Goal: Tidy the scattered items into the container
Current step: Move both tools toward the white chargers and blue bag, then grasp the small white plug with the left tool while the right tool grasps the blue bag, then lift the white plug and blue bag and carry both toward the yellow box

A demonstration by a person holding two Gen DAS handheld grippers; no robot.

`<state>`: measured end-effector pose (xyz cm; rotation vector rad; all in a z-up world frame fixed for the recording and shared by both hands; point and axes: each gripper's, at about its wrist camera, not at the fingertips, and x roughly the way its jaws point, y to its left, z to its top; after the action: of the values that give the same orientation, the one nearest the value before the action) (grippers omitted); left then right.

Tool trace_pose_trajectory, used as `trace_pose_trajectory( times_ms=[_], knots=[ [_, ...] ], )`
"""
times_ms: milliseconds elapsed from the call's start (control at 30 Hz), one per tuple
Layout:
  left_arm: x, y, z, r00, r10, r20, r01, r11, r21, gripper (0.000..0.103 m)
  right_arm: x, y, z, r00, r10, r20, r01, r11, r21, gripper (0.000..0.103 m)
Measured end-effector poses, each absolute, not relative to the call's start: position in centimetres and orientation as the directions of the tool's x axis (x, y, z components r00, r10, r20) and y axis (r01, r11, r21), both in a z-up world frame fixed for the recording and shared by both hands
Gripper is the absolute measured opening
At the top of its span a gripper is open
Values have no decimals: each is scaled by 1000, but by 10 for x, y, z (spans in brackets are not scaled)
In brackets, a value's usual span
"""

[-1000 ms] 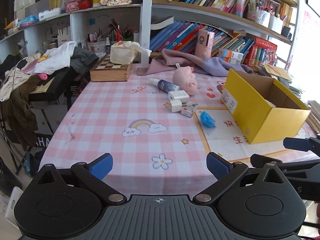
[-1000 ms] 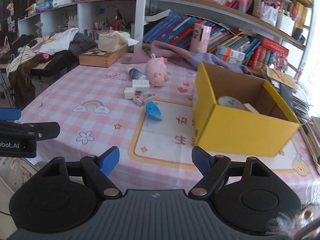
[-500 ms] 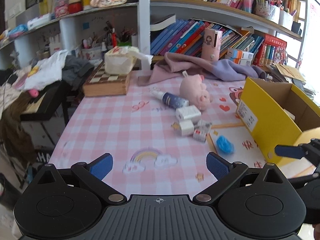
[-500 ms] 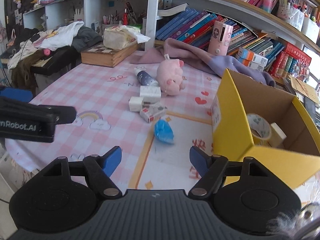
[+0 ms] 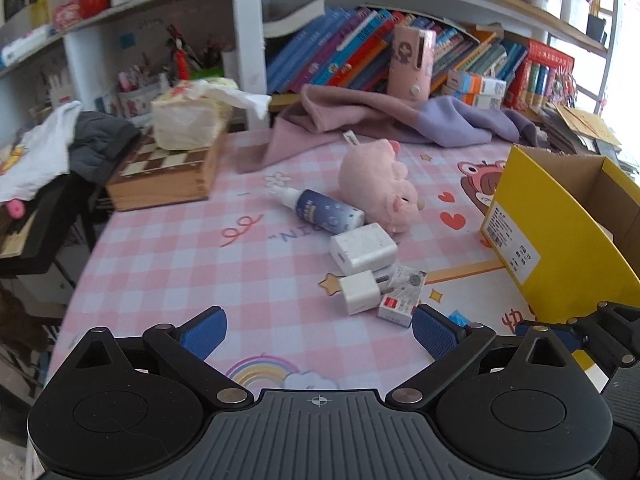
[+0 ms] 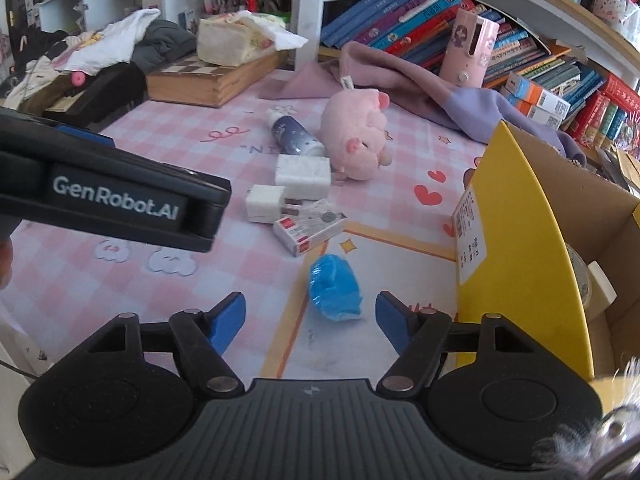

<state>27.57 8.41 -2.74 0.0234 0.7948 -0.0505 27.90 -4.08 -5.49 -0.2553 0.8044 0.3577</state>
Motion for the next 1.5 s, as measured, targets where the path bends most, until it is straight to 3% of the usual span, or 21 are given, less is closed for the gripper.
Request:
trace_pose_trajectory(
  times_ms=[267,533,667,967,1100,1167,1500],
  knots=[
    [315,71,-47,643,-89,-761,104,994,-28,87,299,-37,-67,619,209,-757,-430,897,-105,67],
    [339,74,-55,611,-110,-784,86,994,-72,86,316,-33,-72,597,222,-771,-461,882,-103,67],
    [350,72,-65,591,-102,-801,54,995,-88,77,325,-34,-75,595,202,-778,-438,893,-104,66],
    [363,72,-79,556,-118,-823,-6,989,-146,60,336,-37,-83,555,209,-805,-437,897,-69,52],
    [362,73,-78,564,-155,-811,18,984,-175,45,337,-37,-83,554,213,-805,-433,899,-59,44],
    [361,73,-78,567,-157,-809,17,984,-179,44,338,-38,-83,541,230,-809,-437,899,-37,34],
    [344,92,-63,591,-139,-795,-24,981,-190,44,337,-44,-74,553,251,-795,-428,904,-13,32]
  ],
)
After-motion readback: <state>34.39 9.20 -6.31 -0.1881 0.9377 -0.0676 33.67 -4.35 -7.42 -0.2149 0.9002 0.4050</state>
